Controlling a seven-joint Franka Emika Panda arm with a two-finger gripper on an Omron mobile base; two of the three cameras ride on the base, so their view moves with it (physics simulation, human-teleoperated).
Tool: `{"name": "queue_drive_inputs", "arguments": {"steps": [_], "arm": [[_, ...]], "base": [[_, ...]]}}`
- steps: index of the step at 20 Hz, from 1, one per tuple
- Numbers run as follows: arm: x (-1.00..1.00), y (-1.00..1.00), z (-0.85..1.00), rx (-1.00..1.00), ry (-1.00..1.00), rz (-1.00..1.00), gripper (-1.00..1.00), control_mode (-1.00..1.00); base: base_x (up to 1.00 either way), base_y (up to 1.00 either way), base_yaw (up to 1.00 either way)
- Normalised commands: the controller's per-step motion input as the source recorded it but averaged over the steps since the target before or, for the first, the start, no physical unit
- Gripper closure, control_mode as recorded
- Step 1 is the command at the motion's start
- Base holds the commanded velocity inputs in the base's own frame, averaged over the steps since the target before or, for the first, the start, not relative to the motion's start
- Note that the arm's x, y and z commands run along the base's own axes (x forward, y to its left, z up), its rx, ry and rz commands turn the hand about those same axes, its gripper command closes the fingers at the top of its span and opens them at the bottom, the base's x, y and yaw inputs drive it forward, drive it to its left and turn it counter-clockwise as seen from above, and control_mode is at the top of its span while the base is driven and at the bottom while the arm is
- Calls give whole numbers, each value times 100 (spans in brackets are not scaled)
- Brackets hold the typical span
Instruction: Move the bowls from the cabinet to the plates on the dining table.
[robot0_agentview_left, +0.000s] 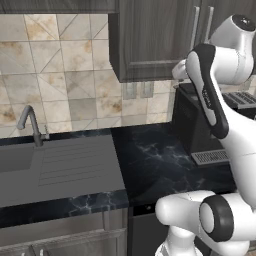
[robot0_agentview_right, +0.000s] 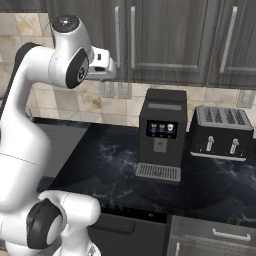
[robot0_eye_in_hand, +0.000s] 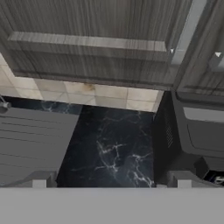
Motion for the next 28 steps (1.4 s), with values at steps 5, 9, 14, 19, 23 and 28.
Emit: {"name": "queue_drive_inputs", "arguments": {"steps": [5, 9, 14, 19, 23, 28], "arm": [[0, -27, 13, 0, -9, 0, -100, -100], [0, -29, 11, 0, -9, 0, -100, -100], [0, -26, 6, 0, -7, 0, -100, -100], [4, -24, 0, 0, -6, 0, -100, -100], [7, -24, 4, 0, -7, 0, -100, -100], [22, -18, 4, 0, -5, 0, -100, -100]], "base": [[0, 0, 0], [0, 0, 0], [0, 0, 0], [0, 0, 0], [0, 0, 0], [0, 0, 0]]}}
